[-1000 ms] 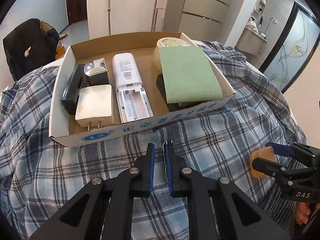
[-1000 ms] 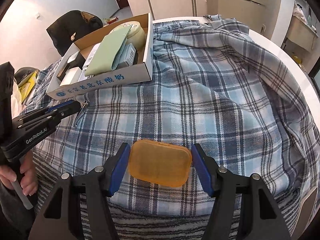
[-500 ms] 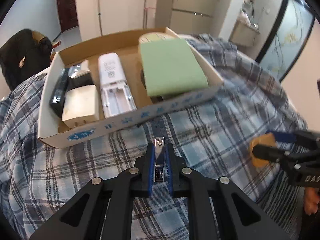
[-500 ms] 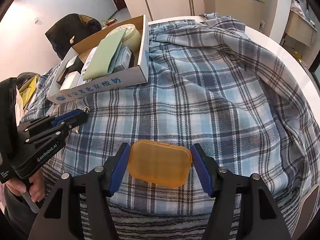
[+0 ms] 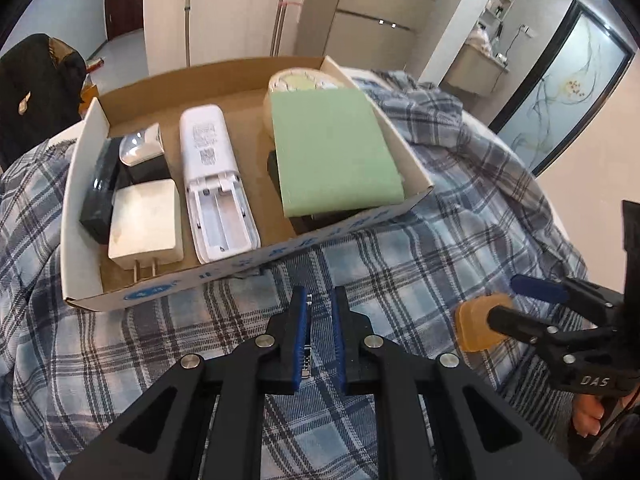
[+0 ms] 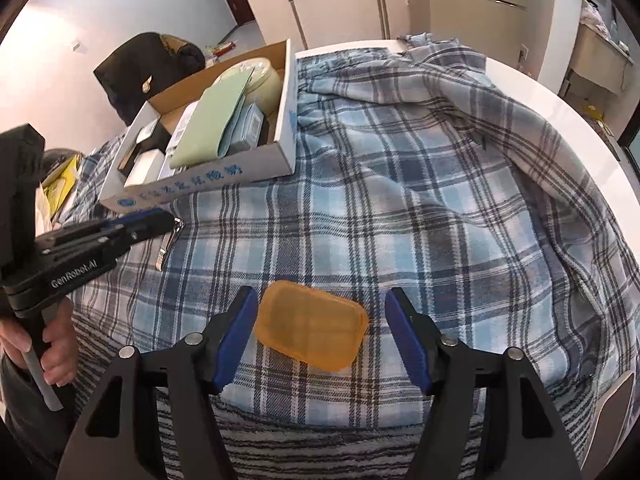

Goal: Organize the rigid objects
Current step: 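Carry the silver clipper into the box and release it while right holds the case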

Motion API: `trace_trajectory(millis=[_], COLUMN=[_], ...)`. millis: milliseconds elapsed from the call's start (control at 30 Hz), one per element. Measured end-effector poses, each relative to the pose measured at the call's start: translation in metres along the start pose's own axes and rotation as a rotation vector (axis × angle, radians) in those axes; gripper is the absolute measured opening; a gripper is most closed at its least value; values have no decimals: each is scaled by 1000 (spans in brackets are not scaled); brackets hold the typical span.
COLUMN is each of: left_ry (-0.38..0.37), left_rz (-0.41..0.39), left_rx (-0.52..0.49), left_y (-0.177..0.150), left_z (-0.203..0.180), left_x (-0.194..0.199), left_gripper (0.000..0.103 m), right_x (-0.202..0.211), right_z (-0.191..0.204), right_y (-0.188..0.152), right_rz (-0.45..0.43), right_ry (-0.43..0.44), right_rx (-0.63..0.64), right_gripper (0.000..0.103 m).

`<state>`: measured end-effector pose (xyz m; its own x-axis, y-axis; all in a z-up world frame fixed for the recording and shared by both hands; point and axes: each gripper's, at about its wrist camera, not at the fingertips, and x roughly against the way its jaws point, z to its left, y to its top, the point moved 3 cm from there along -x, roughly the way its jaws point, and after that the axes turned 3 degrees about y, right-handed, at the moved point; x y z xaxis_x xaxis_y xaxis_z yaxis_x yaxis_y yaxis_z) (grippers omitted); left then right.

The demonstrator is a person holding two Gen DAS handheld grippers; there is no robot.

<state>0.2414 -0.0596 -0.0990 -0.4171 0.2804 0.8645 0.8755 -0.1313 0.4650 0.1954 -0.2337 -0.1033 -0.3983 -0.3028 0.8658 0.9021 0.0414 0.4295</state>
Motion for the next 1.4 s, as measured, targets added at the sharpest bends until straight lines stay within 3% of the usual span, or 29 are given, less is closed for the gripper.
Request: trace_trajectory(millis=[267,833,967,1133,1300,1400], left_ry=[85,123,139,158,162,161], left_rz=[41,76,56,-36,-88,-106], left_rx=[-33,-59,-59,-77,-84,-55], left_y=[2,5,3,-1,-8,-15], left_z=[-4,-6,-10,-20,-22,-15], left_x=[-8,-19,-15,13,47,63], left_gripper=[12,12,10,10,10,10], right_x=[3,15,18,10,6,-4], right_z=[-2,0,-3,-13,-15,-14], right_y=[0,1,2,5,1,-13], right_rz=[-8,-39,-60,-48,-21,54], right_ry=[12,29,-4,-28,-23,-6], right_rx=[-5,5,1,-27,-45,-53], right_gripper=[65,65,65,65,65,65])
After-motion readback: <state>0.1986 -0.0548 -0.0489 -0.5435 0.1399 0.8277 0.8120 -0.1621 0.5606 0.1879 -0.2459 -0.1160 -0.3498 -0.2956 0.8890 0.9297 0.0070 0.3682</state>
